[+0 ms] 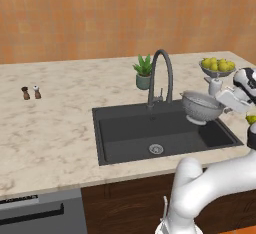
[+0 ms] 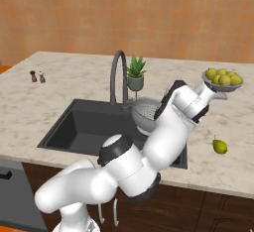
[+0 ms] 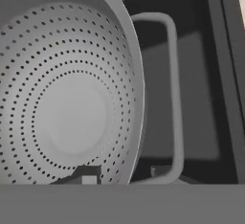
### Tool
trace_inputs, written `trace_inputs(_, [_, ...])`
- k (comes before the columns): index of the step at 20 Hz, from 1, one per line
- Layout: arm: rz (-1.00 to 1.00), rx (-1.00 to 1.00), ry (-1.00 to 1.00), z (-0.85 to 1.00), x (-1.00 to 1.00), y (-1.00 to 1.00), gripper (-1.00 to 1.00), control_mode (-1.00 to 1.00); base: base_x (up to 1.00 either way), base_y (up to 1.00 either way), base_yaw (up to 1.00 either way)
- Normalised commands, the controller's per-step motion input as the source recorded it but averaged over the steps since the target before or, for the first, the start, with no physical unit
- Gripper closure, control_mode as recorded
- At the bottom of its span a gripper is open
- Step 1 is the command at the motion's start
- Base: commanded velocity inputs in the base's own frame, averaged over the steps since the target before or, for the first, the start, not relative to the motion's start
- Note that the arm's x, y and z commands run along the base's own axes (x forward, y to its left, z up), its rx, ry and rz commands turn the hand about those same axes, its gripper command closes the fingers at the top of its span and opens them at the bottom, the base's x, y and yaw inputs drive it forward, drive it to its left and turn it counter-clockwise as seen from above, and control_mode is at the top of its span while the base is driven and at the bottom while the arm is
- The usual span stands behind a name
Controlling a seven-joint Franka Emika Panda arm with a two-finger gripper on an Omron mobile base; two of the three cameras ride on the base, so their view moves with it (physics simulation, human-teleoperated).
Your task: Put the colander in the sink, put the pear in the colander, and turn on the sink faucet and pour water over the colander.
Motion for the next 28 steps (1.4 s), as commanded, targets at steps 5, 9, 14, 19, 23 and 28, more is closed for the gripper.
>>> trace_inputs(5, [0.0, -0.22, 0.0, -0.34, -0.02, 0.25, 1.0, -1.0, 0.0, 0.0, 0.0])
trace_inputs(9, [0.0, -0.32, 0.0, -0.56, 0.01, 0.28, 1.0, -1.0, 0.0, 0.0, 0.0])
trace_inputs(14, [0.0, -0.19, -0.01, -0.51, 0.26, 0.29, 1.0, -1.0, 0.0, 0.0, 0.0])
trace_inputs(19, [0.0, -0.07, -0.04, -0.54, 0.33, 0.34, 1.0, -1.0, 0.0, 0.0, 0.0])
trace_inputs(23, [0.0, -0.01, 0.0, -0.39, 0.38, 0.43, 1.0, -1.0, 0.0, 0.0, 0.0])
trace_inputs(28, [0.0, 0.0, 0.0, -0.39, 0.35, 0.4, 1.0, -1.0, 0.0, 0.0, 0.0])
